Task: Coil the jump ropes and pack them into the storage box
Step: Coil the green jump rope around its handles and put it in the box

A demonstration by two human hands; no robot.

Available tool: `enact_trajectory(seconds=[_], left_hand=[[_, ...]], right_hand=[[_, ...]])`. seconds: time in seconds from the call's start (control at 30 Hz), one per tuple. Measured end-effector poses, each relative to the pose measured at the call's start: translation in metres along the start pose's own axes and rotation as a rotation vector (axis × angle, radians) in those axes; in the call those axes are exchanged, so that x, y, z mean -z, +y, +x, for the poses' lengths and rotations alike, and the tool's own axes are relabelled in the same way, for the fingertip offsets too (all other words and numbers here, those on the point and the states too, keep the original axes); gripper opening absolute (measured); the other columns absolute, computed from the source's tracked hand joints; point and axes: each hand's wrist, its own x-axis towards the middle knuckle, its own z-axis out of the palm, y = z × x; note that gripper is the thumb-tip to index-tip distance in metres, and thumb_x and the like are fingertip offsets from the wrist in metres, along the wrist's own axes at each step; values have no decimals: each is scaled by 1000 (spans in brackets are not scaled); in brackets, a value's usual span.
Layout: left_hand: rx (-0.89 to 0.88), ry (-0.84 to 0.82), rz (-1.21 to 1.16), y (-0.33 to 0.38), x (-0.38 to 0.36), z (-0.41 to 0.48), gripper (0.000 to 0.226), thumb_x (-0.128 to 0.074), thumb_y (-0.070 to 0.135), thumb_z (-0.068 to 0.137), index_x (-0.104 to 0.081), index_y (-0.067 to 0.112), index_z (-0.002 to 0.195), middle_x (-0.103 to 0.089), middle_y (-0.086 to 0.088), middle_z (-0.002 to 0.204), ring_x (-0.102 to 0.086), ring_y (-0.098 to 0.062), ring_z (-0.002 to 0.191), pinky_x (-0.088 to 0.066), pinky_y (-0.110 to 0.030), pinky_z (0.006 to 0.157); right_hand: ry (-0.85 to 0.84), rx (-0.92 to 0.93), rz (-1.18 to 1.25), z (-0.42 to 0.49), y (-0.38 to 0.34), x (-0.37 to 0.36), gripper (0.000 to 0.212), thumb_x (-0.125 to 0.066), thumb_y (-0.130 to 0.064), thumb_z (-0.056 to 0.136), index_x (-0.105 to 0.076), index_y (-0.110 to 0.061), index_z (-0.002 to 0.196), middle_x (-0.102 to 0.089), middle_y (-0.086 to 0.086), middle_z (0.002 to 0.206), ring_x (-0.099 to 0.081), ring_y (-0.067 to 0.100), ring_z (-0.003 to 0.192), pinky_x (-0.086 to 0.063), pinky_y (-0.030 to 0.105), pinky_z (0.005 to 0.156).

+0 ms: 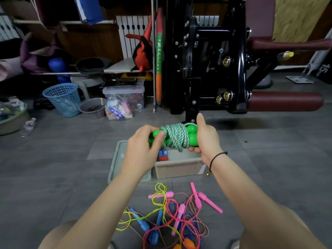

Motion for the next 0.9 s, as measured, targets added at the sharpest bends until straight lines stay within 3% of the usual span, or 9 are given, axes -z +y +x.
enact_trajectory(seconds=[0.07, 0.17, 0.33, 0.43, 0.5, 0.57, 0.67, 0.77, 0.9], left_hand=[[-38, 4, 0, 1, -3, 0, 18, -55, 26, 93, -60, 11, 84, -52, 8, 77, -42, -7, 72, -32, -6, 69], [-28, -21, 30, 5, -8, 0, 26, -45, 28, 97, -56, 9, 83, -51, 2, 76, -43, -15, 72, -26, -22, 63], [70, -65, -21, 17, -14, -3, 29, -32, 33, 100, -48, 14, 85, -48, 0, 64, -46, -27, 69, -21, -35, 60], [183, -64, -80, 22, -18, -1, 37, -30, 33, 101, -47, 8, 79, -52, -5, 66, -46, -28, 70, -20, -35, 59], [306, -84, -198, 15, -25, 3, 48, -30, 41, 100, -53, 3, 82, -61, -11, 77, -55, -30, 78, -37, -34, 68], [426, -99, -338, 7, -31, 7, 58, -28, 52, 90, -54, 2, 79, -63, -16, 79, -60, -33, 83, -50, -44, 80], [537, -80, -391, 2, -36, 12, 46, -29, 51, 81, -41, 10, 63, -47, -13, 61, -47, -26, 63, -41, -41, 62], [585, -94, -342, 3, -33, 13, 39, -36, 33, 89, -44, 10, 58, -44, -15, 53, -38, -22, 55, -29, -34, 56], [510, -179, -121, -1, -28, 11, 40, -34, 19, 93, -55, -1, 66, -66, -22, 60, -57, -29, 54, -47, -35, 60]], right_hand=[[21, 43, -30, -5, 2, 3, 51, -38, -63, 89, -58, -17, 78, -65, 8, 72, -62, 26, 49, -57, 53, 67], [73, 109, -86, -11, -2, 8, 55, -38, -64, 89, -56, -14, 78, -60, 6, 69, -61, 24, 46, -57, 53, 63], [206, 307, -169, -8, -4, 17, 61, -35, -67, 87, -52, -11, 70, -61, 14, 78, -64, 31, 53, -45, 26, 36], [298, 449, -127, -2, -3, 19, 67, -33, -72, 82, -59, -12, 70, -61, 11, 66, -62, 31, 62, -54, 45, 54], [308, 540, -97, -4, 0, 18, 54, -39, -61, 89, -66, -16, 76, -61, 5, 60, -58, 16, 59, -50, 35, 57], [287, 598, -80, -6, 3, 18, 38, -42, -46, 95, -70, -22, 85, -54, -12, 52, -49, 4, 52, -37, 20, 51], [227, 699, -37, -5, 7, 17, 33, -42, -34, 98, -72, -19, 95, -52, -27, 52, -49, -7, 54, -32, 9, 55], [176, 773, -80, -3, 9, 17, 38, -38, -34, 96, -71, -16, 96, -56, -25, 55, -50, -4, 53, -32, 8, 53], [102, 771, -203, 1, 16, 18, 43, -29, -38, 95, -64, -16, 85, -66, -2, 74, -57, 6, 67, -43, 19, 61]])
